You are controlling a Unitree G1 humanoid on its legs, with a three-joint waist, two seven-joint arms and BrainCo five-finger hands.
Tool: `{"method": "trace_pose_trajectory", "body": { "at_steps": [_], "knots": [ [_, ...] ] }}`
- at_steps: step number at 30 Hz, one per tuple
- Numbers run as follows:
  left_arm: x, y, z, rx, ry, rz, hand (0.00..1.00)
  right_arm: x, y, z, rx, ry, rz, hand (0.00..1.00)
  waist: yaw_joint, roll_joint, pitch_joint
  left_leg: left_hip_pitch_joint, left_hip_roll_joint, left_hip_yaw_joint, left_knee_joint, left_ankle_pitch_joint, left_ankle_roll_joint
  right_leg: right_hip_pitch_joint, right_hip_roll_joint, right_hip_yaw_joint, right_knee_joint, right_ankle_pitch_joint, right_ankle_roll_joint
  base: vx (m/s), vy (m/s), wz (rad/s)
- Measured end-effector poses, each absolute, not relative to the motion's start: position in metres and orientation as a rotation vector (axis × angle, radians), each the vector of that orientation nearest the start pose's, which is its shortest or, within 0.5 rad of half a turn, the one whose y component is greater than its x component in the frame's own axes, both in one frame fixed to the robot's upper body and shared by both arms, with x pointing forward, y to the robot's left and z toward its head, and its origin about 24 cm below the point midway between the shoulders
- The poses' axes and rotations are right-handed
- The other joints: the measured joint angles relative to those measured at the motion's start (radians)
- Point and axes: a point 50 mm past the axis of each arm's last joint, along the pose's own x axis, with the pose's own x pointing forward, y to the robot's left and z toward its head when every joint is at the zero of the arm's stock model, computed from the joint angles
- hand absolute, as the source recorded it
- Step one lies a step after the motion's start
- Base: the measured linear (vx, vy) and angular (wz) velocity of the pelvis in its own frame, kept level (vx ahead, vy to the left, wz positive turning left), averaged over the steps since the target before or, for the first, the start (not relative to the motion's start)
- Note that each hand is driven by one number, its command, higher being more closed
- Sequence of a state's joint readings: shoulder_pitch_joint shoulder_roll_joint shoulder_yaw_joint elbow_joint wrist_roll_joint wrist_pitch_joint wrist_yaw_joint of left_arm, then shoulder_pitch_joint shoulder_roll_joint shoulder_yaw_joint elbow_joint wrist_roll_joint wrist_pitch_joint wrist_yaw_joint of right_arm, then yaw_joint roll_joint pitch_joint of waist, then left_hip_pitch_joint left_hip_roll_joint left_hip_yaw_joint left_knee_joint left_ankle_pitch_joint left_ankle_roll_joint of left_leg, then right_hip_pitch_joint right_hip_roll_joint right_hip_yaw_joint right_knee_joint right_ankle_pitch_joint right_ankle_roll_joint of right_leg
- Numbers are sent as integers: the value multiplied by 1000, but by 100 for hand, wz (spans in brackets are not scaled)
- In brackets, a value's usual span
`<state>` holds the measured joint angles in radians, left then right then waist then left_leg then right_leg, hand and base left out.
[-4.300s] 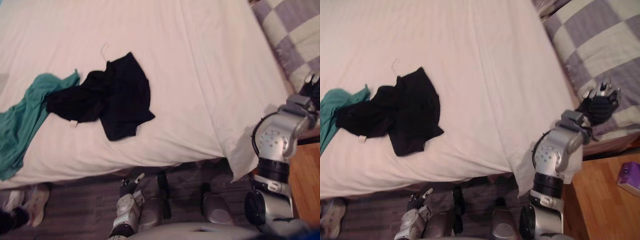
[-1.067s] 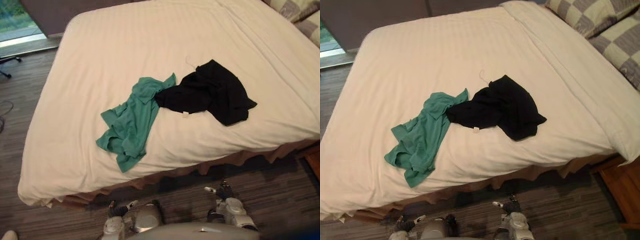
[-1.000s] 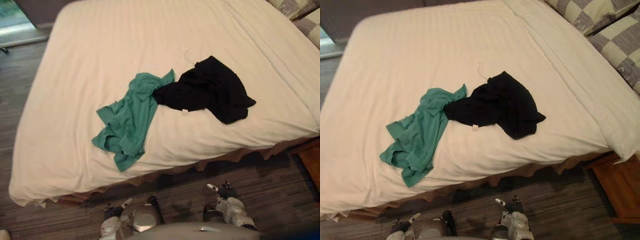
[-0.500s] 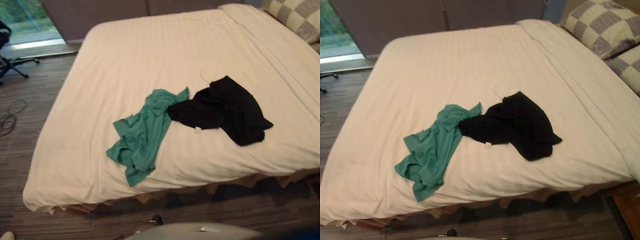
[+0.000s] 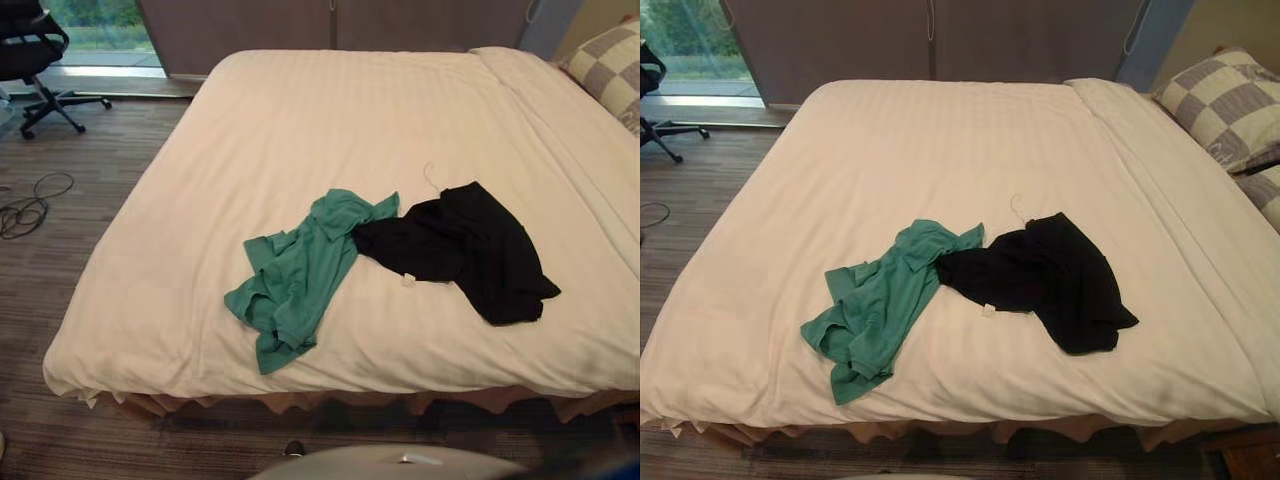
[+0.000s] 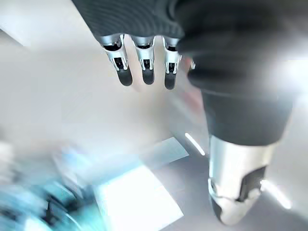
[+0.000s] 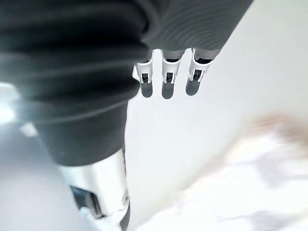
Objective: Tidy the bed and pick cloth on bed and put in laundry
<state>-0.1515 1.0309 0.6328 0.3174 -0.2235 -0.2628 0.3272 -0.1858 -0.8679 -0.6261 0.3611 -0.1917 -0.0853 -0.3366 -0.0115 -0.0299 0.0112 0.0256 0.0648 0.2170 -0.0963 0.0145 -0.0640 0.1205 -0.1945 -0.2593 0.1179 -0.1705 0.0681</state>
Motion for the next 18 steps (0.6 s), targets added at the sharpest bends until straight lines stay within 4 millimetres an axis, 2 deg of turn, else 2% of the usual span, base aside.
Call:
{"method": "trace_pose_trajectory", "body": {
  "at_steps": [1,2,3,4,5,6,7,8,9,11,13,14,16,18],
  "knots": [
    [202,414,269,658,-641,880,0,215,-423,213,-846,-298,-1004,0,-5,3,0,-1,0,5,0,0,0,-4,0,1,0,0,0,68,-1,-14],
    [216,402,249,680,-589,830,0,225,-411,201,-836,-286,-956,0,-13,6,-1,3,3,18,0,0,0,-5,0,4,5,1,1,77,-17,-19],
    [221,398,238,678,-554,815,0,230,-405,194,-825,-273,-932,0,-17,9,-1,9,6,23,0,0,0,-5,2,11,18,1,1,76,-70,-29],
    [231,390,211,634,-476,789,0,237,-396,181,-806,-241,-886,0,-29,34,13,29,42,26,6,4,6,-49,12,42,116,-2,1,63,-113,-40],
    [240,379,182,573,-399,765,0,243,-389,173,-797,-219,-840,0,-39,86,41,44,88,20,17,3,6,-103,49,85,176,-39,27,8,-83,-40],
    [244,375,170,546,-362,752,0,245,-384,171,-791,-219,-818,0,-43,85,37,47,102,23,20,3,6,-96,73,96,63,-37,28,15,-3,-35],
    [247,370,163,563,-325,726,0,250,-372,171,-776,-241,-779,0,-47,65,43,40,88,40,35,3,5,-93,73,99,-95,69,15,51,-82,-27],
    [254,357,147,564,-280,684,0,258,-352,179,-783,-311,-703,0,-78,50,53,41,84,53,56,-14,-18,-100,71,97,-134,122,16,95,-127,-28],
    [258,350,138,552,-255,658,0,262,-344,180,-781,-331,-675,0,-85,58,59,40,93,55,67,-15,-19,-93,77,103,-147,136,15,90,-200,-46],
    [271,319,113,588,-181,537,0,275,-314,169,-772,-340,-566,0,-92,70,65,47,104,93,112,-15,-19,-93,80,145,-148,140,17,63,-106,-60],
    [277,304,104,607,-159,485,0,279,-294,162,-732,-351,-504,0,-101,70,82,23,106,111,206,-19,-25,-90,66,175,-143,141,15,57,-69,-46],
    [278,302,104,612,-158,481,0,280,-292,162,-726,-354,-499,0,-102,68,90,15,105,111,209,-39,-35,-86,61,180,-142,142,13,39,-57,-35],
    [286,291,95,640,-123,450,0,280,-279,164,-707,-384,-464,0,-110,115,118,31,100,119,152,-19,-30,-82,74,199,-143,140,13,19,10,-31],
    [289,288,94,671,-102,438,0,278,-273,162,-675,-391,-459,0,-119,123,122,24,92,114,131,-19,-30,-108,74,200,-143,140,13,11,38,-11]
  ]
}}
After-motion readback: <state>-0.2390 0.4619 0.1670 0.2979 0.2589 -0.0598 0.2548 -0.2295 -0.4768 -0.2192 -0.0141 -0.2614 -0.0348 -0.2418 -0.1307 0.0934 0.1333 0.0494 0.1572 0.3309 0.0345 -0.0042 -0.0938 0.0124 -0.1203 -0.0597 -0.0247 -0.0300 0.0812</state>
